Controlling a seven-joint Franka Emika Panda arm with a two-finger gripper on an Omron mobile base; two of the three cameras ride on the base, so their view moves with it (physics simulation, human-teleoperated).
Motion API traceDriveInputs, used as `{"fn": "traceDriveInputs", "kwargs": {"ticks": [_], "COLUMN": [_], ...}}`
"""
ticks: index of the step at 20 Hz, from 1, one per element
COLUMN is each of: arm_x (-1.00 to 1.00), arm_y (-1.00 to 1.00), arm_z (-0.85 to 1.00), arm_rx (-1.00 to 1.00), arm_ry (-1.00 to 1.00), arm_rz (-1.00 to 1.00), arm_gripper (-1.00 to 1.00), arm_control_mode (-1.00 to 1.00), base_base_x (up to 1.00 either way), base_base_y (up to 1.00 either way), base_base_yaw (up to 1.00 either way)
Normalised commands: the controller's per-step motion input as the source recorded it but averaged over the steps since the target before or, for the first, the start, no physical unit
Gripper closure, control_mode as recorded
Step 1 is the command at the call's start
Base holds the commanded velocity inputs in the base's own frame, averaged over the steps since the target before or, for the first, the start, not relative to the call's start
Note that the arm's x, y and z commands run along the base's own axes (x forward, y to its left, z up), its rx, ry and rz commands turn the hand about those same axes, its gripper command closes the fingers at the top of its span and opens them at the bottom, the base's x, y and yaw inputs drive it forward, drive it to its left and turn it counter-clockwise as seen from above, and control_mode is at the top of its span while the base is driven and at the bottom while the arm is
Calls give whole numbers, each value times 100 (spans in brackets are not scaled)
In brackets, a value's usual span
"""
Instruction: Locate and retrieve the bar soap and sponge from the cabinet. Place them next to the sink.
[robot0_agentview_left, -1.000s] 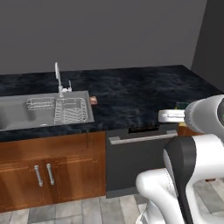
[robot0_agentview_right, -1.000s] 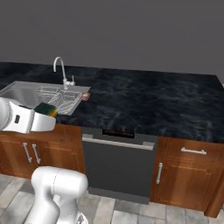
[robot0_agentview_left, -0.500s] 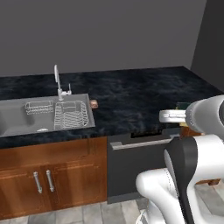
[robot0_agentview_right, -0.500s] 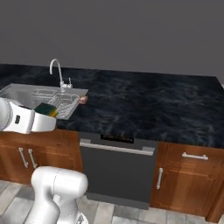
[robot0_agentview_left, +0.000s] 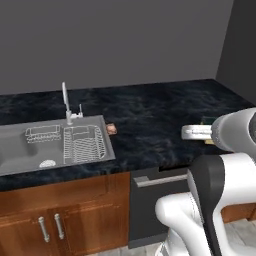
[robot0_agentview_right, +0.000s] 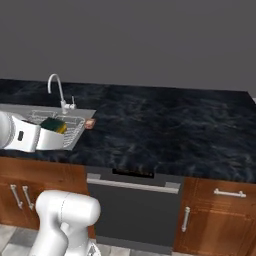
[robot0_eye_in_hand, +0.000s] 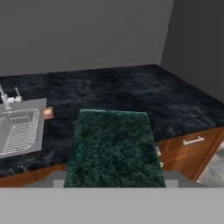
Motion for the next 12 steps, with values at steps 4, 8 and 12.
{"fn": "traceDriveInputs", "kwargs": {"ticks": [4,8,12], "arm_x": [0,0,0], "arm_y": [0,0,0], "arm_z": [0,0,0], "arm_rx": [0,0,0], "arm_ry": [0,0,0], "arm_rz": [0,0,0], "arm_gripper": [100,100,100], "arm_control_mode": [100,100,100], "base_base_x": [24,27,58], "base_base_y": [60,55,28], "base_base_yaw": [-4,-3,-4]}}
